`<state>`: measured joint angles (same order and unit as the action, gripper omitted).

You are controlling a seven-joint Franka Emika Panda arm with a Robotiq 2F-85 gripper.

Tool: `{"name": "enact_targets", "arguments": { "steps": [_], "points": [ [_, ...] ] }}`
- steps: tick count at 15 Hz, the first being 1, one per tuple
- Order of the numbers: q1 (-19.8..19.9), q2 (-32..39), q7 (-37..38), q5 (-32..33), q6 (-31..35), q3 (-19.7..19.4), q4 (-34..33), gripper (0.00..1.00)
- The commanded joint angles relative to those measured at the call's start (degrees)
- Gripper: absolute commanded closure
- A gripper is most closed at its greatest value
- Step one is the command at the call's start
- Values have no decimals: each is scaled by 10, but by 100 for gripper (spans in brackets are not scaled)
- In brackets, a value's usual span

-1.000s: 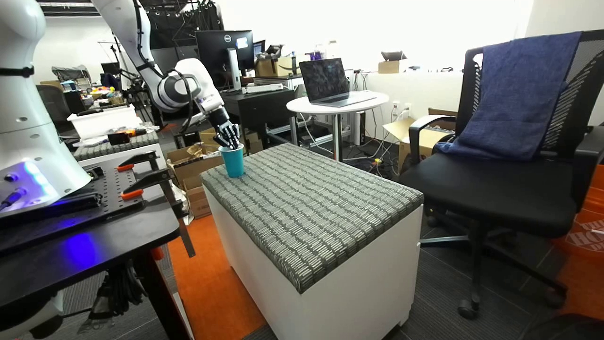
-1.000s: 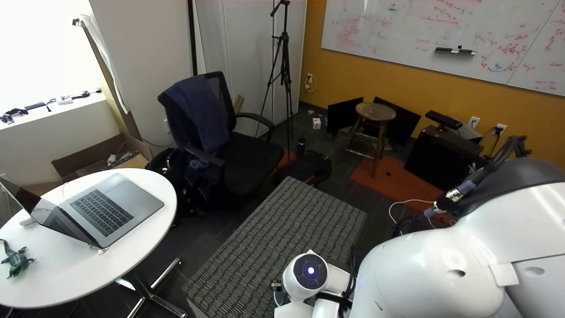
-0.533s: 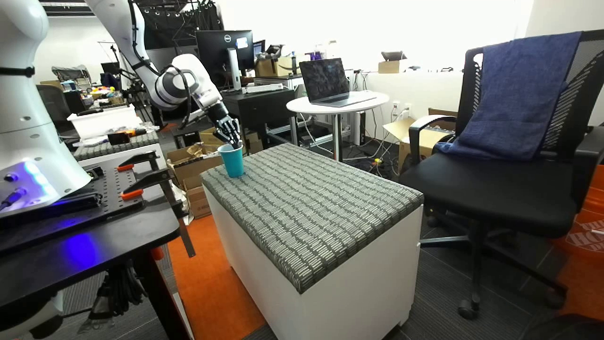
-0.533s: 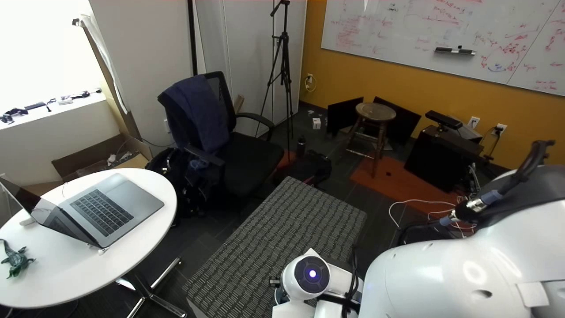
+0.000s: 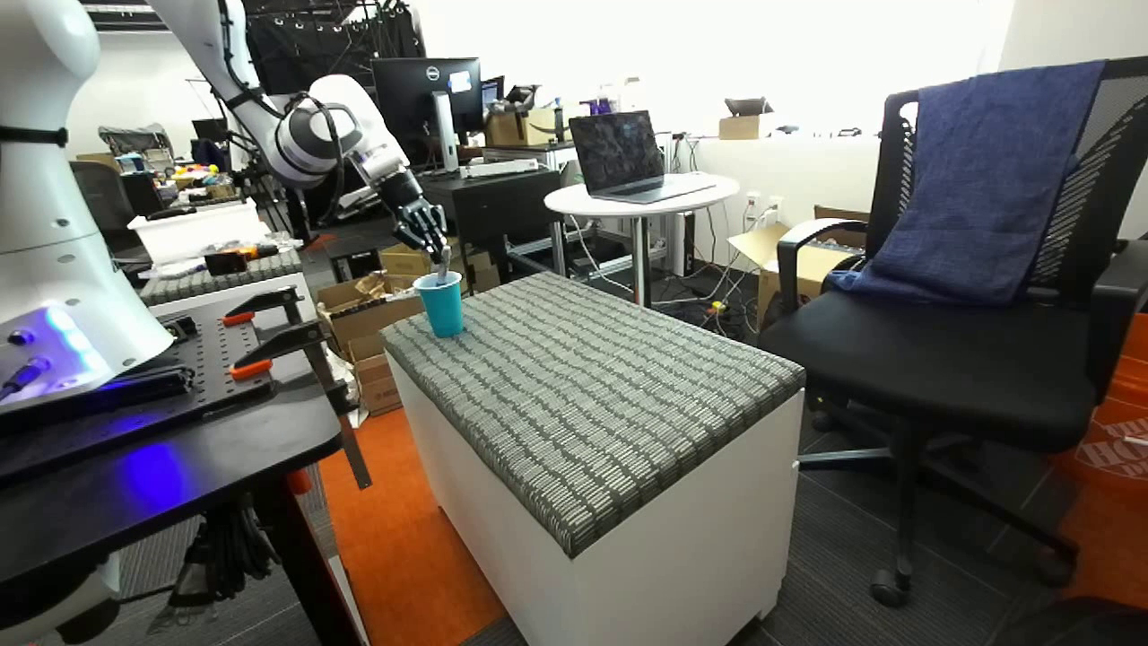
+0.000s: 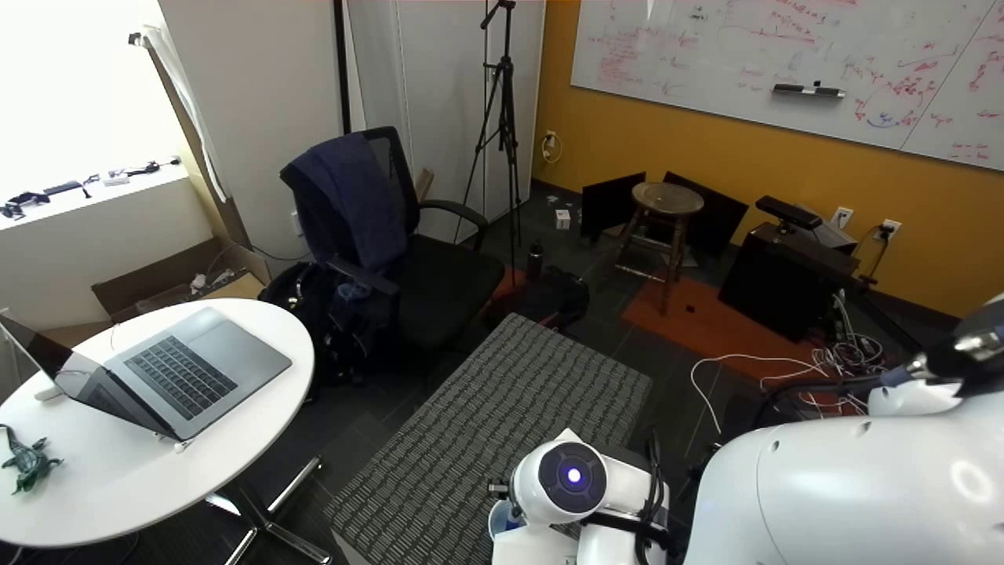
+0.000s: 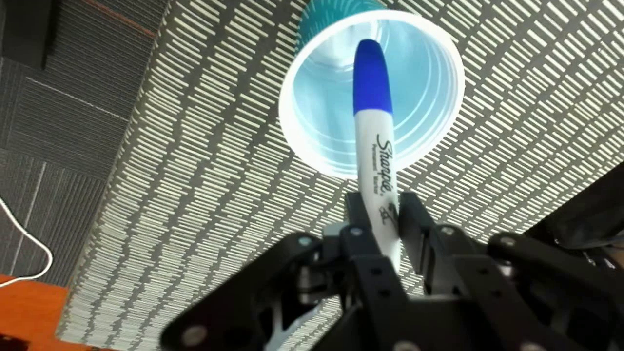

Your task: Take the marker out of the mug and put it on the table

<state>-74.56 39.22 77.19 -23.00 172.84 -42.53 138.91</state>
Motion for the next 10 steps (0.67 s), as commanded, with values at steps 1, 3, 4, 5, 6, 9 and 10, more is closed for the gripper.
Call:
{"name": "enact_targets", "arguments": {
  "steps": [1, 3, 4, 5, 6, 9, 10],
  "points": [
    [-53, -57, 36, 34, -18, -73, 49, 94],
    [-85, -61, 51, 37, -11, -120, 66, 94],
    [-97, -63, 54, 35, -4, -139, 75, 94],
    [-107, -70, 56, 33, -4, -158, 82, 94],
    [-117, -71, 59, 29, 1, -176, 89, 94],
    [-115, -86, 62, 15, 25, -204, 105, 94],
    [-102, -93, 64, 10, 36, -203, 109, 94]
  ]
}}
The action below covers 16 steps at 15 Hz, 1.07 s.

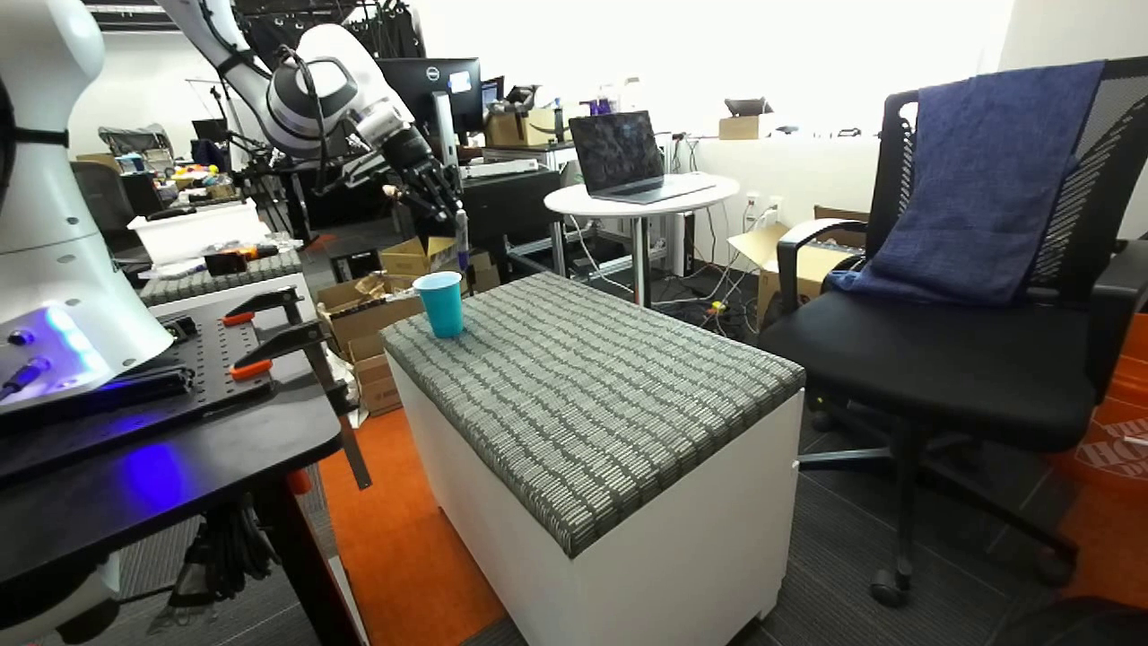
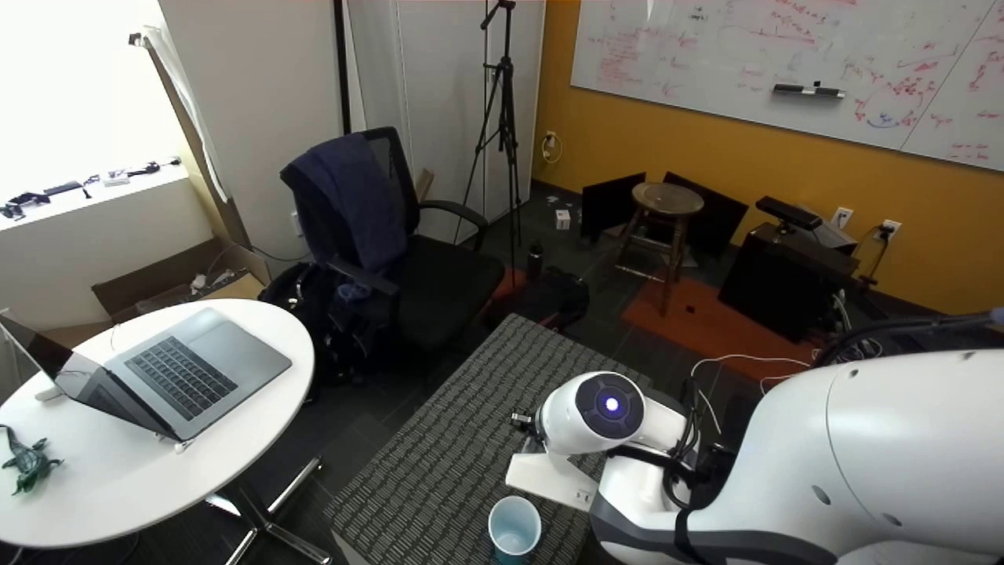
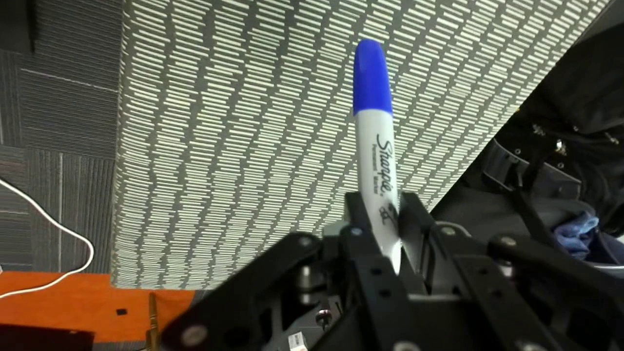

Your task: Take the marker out of the mug and put it on the table

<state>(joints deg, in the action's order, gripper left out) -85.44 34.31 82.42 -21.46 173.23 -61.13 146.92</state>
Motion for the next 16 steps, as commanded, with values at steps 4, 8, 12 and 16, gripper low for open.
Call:
{"name": "enact_targets", "arguments": {
  "steps": [4, 8, 12, 16],
  "points": [
    [73, -79, 0, -29, 97, 9, 39, 94],
    [179, -119, -20, -38, 172, 71, 37, 94],
    [324, -165, -38, -36, 215, 176, 34, 94],
    [496, -209, 8, 56, 238, 303, 39, 94]
  ]
}}
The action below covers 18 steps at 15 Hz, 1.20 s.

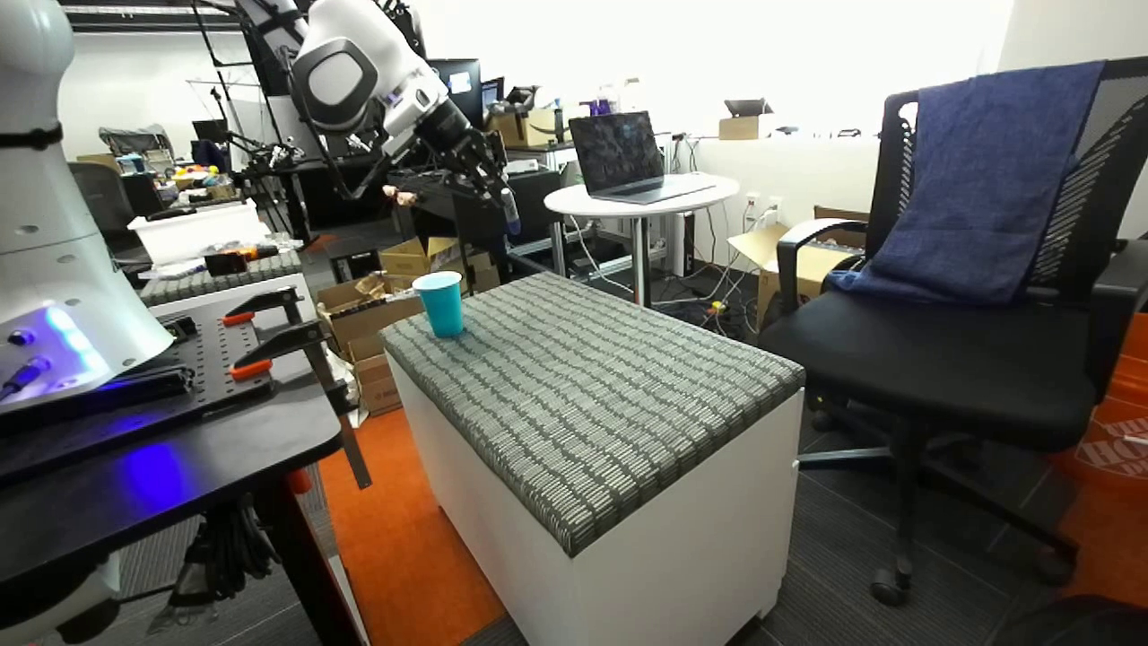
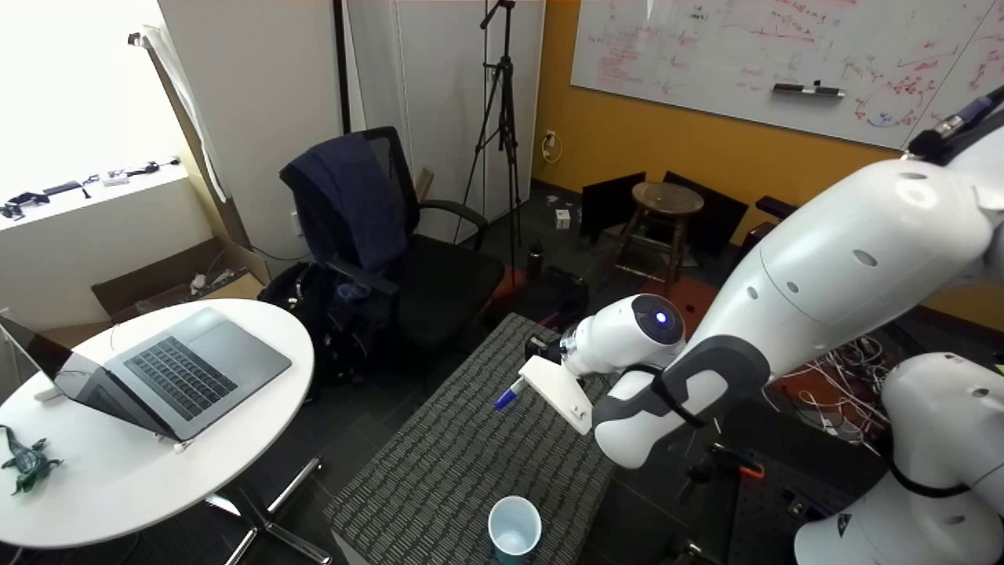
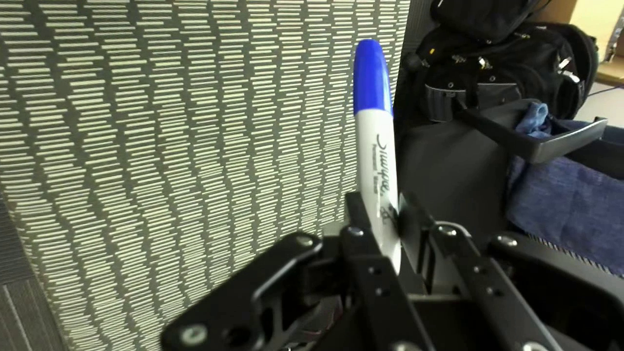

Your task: Take the marker out of the mug and put it on the table

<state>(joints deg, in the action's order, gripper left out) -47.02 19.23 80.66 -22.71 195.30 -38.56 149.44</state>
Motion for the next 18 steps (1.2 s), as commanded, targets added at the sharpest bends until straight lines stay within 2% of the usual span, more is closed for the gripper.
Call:
{"name": "enact_targets", "arguments": {
  "steps": [1, 5, 9, 11, 14, 18],
  "points": [
    [154, -68, 45, 102, 16, 109, 14, 94],
    [330, -75, 158, 256, 18, 243, 15, 94],
    [507, -13, 279, 414, 48, 374, -4, 94],
    [571, 26, 293, 459, 57, 404, -22, 94],
    [657, 56, 298, 500, 27, 451, -58, 94],
    [721, 104, 289, 507, 26, 482, -97, 94]
  ]
}}
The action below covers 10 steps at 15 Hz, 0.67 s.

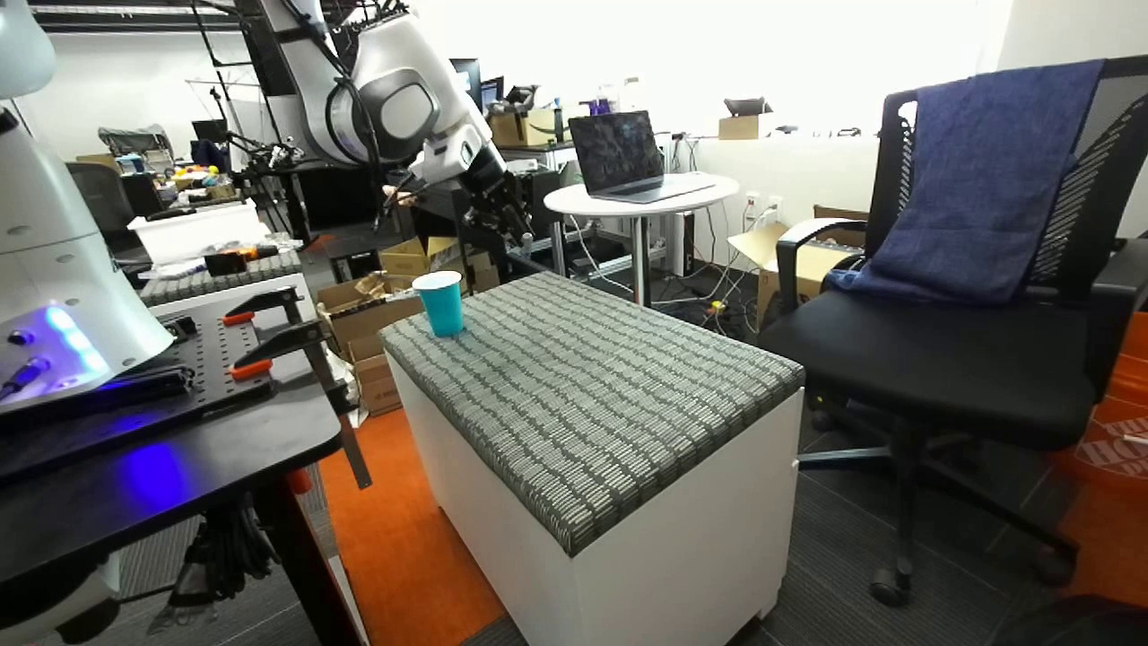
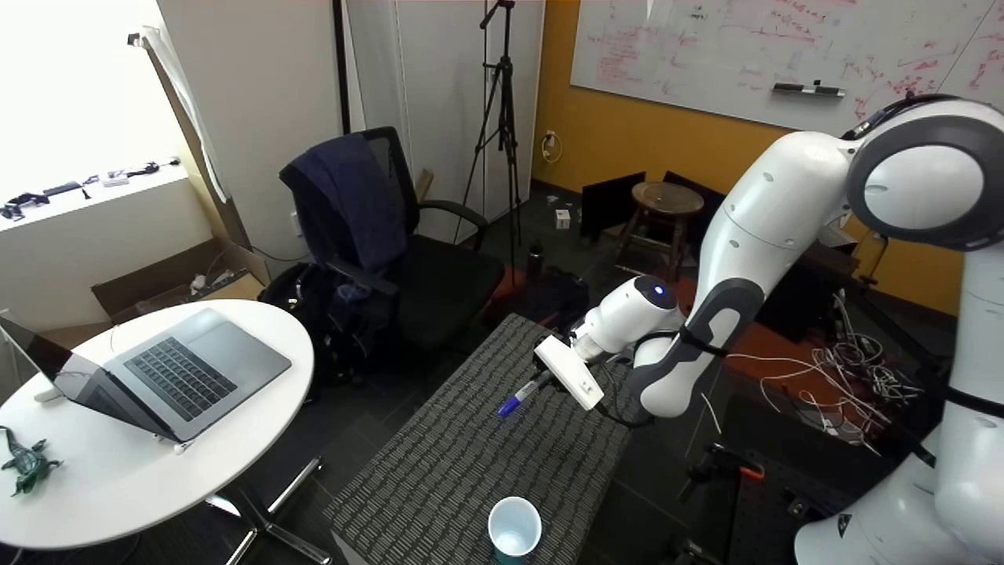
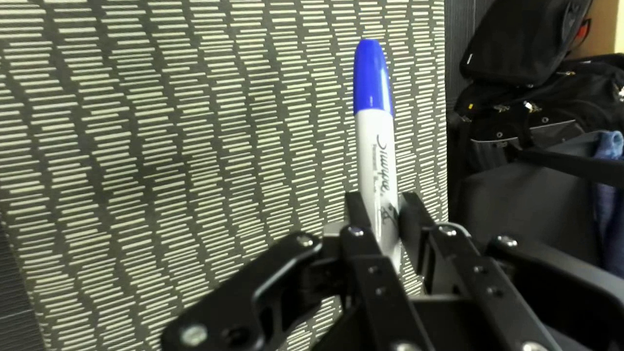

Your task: Take the marker out of the mug and put it on the table

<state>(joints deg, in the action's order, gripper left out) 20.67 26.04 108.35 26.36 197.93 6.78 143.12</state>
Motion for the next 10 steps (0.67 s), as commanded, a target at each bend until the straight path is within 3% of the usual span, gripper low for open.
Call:
{"name": "enact_targets", "arguments": {
  "steps": [1, 5, 6, 7, 8, 10],
  "points": [
    [51, 46, 10, 15, 0, 31, -41, 94],
    [64, 75, 6, 10, -3, 38, -62, 94],
    [64, 79, 5, 9, -3, 36, -65, 89],
    [64, 82, 6, 7, -2, 37, -67, 53],
    [67, 86, 5, 9, -2, 40, -70, 52],
    [67, 89, 5, 8, -2, 40, -73, 38]
  ]
}}
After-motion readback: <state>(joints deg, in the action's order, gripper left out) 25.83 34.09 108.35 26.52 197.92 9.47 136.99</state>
